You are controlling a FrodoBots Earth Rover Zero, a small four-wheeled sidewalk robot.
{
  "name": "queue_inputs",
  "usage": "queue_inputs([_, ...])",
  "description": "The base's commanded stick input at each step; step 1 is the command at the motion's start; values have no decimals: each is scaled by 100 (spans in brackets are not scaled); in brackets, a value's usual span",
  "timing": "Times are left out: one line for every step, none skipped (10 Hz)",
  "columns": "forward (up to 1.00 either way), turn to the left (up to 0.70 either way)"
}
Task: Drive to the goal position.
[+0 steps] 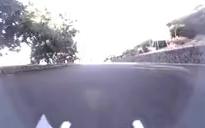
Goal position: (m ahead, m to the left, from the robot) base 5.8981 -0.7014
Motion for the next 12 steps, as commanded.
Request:
queue_inputs([69,3])
queue_inputs([69,3])
queue_inputs([69,3])
queue_inputs([69,3])
queue_inputs([69,3])
queue_inputs([69,3])
queue_inputs([69,3])
queue_inputs([69,3])
queue_inputs([69,3])
queue_inputs([69,3])
queue_inputs([69,3])
queue_inputs([69,3])
